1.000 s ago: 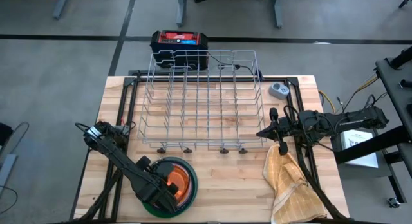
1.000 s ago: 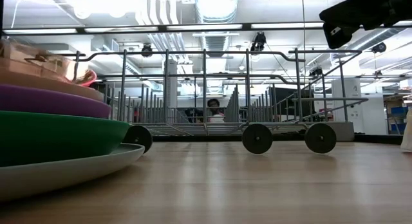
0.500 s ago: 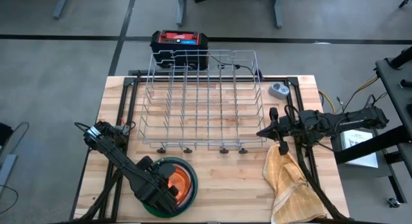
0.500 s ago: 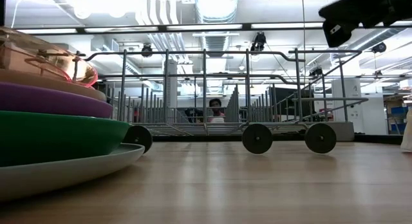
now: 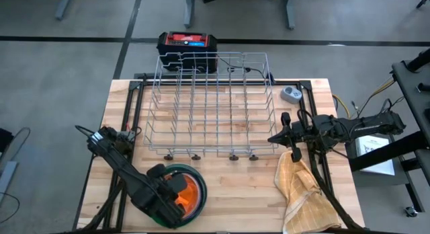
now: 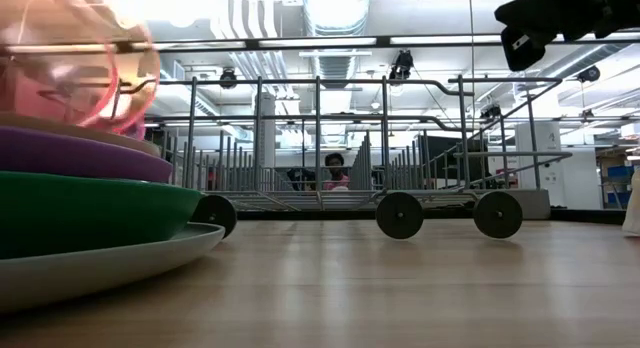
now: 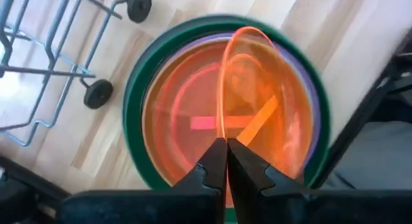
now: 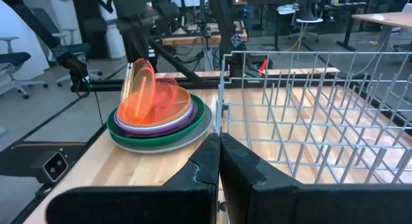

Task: Sort dishes
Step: Put the transparent orange plate into the dish rack

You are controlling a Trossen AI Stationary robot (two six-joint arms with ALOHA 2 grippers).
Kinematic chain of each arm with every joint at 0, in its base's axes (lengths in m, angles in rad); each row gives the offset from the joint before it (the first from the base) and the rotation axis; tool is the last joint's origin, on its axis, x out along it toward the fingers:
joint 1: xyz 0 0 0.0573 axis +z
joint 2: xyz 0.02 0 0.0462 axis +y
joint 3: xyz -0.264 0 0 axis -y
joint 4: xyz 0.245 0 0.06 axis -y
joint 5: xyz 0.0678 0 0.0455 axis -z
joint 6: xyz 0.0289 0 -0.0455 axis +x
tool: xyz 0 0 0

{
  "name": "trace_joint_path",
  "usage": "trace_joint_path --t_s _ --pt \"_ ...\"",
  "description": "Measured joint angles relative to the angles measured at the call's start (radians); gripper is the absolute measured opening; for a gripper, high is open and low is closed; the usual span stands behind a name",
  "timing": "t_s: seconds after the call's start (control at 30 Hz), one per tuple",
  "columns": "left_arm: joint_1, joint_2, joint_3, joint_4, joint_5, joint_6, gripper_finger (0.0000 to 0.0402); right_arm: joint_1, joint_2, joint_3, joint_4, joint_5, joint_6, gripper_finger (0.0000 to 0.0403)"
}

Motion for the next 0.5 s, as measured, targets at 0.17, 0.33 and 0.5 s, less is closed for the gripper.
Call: trace_joint_path --t_s 0.17,0.33,0.5 --pt "0.001 0.0 0.011 -0.001 -0.021 0.016 0.0 0.0 0.0 0.0 0.002 0.0 -0.002 0.0002" --pt "0.001 0.0 -0.004 -0.002 -0.034 0.027 0.0 0.0 0.0 0.0 0.007 -0.001 -0.002 0.0002" --pt "0.0 0.0 -0.01 -0.002 -0.038 0.028 0.0 0.0 0.0 0.0 0.007 -0.001 -0.002 0.0003"
